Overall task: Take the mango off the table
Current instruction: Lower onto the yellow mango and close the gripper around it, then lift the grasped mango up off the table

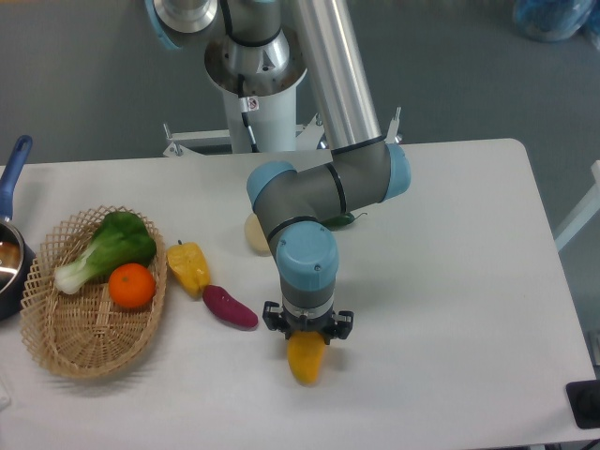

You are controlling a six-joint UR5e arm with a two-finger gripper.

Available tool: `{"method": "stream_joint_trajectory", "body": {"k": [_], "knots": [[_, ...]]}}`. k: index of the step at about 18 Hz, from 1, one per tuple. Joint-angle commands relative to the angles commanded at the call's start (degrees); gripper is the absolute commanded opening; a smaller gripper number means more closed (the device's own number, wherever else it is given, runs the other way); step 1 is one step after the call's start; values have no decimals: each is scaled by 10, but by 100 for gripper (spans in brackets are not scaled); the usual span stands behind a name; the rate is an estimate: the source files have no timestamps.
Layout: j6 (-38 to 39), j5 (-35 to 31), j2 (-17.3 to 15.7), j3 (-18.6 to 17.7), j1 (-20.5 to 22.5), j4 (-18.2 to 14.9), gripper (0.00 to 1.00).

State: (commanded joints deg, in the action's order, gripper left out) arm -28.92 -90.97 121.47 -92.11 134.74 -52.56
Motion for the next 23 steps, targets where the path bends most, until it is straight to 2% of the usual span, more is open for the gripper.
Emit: {"method": "stream_joint_trajectory", "body": {"k": [3,7,8,10,12,16,20,23], "knots": [[-8,15,-28,-7,6,-3,26],[-8,89,-59,-7,42,-4,26],[-10,104,-87,-8,60,-9,25],[-29,103,-112,-19,82,-32,23],[-66,100,-139,-34,100,-38,23],[-141,83,-162,-46,126,-43,23],[-216,64,-177,-46,151,-75,24],[-245,62,-185,-45,174,-80,24]]}}
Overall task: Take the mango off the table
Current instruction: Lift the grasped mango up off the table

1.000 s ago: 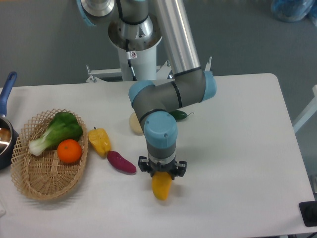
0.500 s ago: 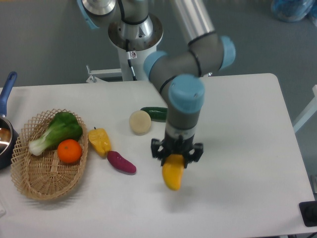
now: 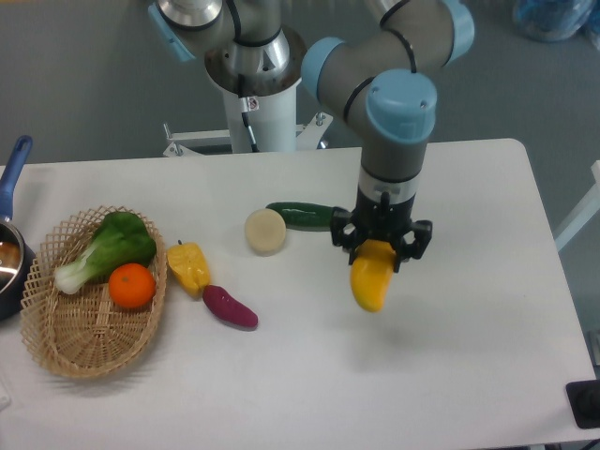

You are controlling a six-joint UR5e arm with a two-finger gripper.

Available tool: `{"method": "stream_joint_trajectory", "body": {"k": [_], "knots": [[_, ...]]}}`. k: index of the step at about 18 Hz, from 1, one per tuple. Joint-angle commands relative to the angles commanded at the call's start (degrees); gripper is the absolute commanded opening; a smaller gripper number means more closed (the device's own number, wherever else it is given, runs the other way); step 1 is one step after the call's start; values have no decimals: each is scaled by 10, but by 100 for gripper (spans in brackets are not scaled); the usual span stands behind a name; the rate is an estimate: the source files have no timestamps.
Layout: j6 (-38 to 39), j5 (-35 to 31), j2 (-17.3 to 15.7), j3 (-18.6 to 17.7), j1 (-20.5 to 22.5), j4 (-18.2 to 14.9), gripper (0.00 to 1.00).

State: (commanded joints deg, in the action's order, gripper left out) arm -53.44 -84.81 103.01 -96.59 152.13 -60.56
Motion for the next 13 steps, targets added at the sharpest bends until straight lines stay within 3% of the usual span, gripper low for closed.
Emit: {"method": "stream_joint_trajectory", "body": {"k": [5,9,13], "knots": [[-62,0,-10,1,14,-25,24],[-155,-24,-33,-22,49,-59,24],[-224,-62,-43,-51,68,-56,24]]}}
